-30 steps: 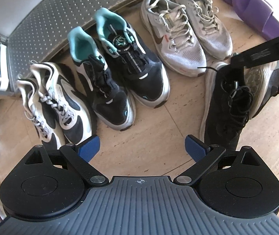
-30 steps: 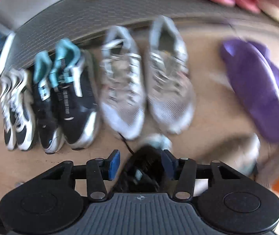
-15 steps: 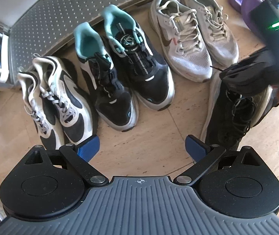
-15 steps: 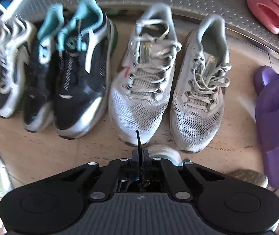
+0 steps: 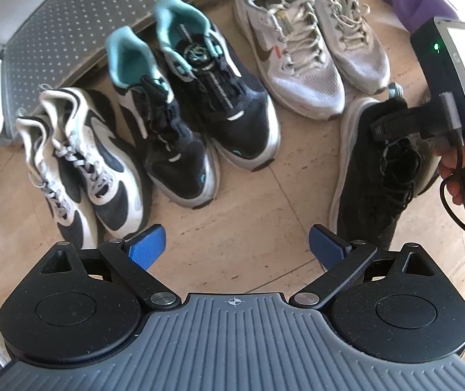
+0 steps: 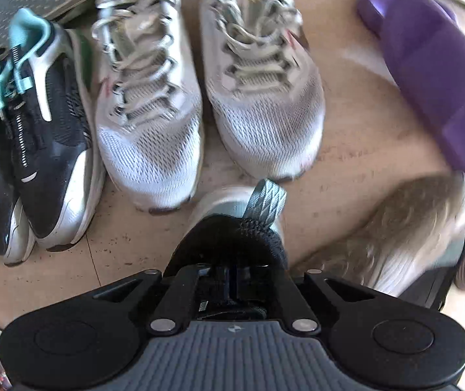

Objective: Organize scattered shoes
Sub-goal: 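Lift the black sneaker with the right tool toward the sneaker row, then grasp the black sneaker with the left tool while the right tool opens and releases it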

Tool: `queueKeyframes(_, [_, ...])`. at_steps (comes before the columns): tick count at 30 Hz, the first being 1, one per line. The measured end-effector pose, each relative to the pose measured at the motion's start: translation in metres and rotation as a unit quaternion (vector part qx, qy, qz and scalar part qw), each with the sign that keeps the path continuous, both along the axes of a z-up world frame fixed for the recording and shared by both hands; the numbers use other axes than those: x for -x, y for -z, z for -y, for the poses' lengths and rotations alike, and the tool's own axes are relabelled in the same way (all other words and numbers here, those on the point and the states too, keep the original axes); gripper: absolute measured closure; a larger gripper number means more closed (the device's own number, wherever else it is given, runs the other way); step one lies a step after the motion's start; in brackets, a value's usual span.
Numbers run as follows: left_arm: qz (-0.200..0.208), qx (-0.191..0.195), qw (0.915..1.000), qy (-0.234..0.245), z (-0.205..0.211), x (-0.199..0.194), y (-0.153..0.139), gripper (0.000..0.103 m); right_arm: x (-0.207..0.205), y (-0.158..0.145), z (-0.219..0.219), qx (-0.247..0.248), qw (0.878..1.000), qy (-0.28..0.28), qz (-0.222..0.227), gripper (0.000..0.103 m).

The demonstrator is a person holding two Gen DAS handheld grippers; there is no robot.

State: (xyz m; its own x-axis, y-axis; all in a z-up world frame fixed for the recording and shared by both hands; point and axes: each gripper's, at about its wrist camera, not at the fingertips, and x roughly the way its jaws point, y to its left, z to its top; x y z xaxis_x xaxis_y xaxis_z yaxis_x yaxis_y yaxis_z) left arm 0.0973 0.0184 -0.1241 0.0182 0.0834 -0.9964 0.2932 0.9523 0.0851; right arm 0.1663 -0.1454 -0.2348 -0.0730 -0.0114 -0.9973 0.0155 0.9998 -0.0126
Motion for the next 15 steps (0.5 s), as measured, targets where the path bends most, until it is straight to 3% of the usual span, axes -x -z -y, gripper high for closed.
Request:
queueKeyframes(2, [-0.005, 0.010, 0.9999, 0.003, 0.004, 0.002, 0.004, 0.003, -0.003, -0.017, 0.006, -0.009, 1.000, -0.005, -0.016, 0.077])
queueKeyframes(3, [-0.008, 0.018, 0.9998, 0.003, 0.006, 0.003, 0.007, 0.003, -0.006, -0.034, 0.013, -0.018, 1.000, -0.007, -0.020, 0.063])
queueKeyframes(4, [-0.011, 0.025, 0.9996, 0.002, 0.008, 0.005, 0.010, 0.003, -0.008, -0.055, 0.021, -0.024, 1.000, -0.006, -0.017, 0.017])
queueKeyframes(5, [-0.013, 0.033, 0.9994, 0.002, 0.010, 0.006, 0.013, 0.003, -0.010, -0.076, 0.031, -0.031, 0.999, -0.002, -0.010, 0.001])
queueKeyframes(10, [-0.018, 0.081, 0.9960, -0.034, 0.022, 0.011, 0.028, 0.004, -0.010, -0.144, 0.072, -0.078, 0.997, 0.025, 0.008, 0.005])
queueKeyframes(15, [-0.005, 0.144, 0.9822, -0.121, 0.045, -0.005, 0.054, 0.019, -0.013, -0.149, 0.102, -0.116, 0.986, 0.115, 0.038, 0.006])
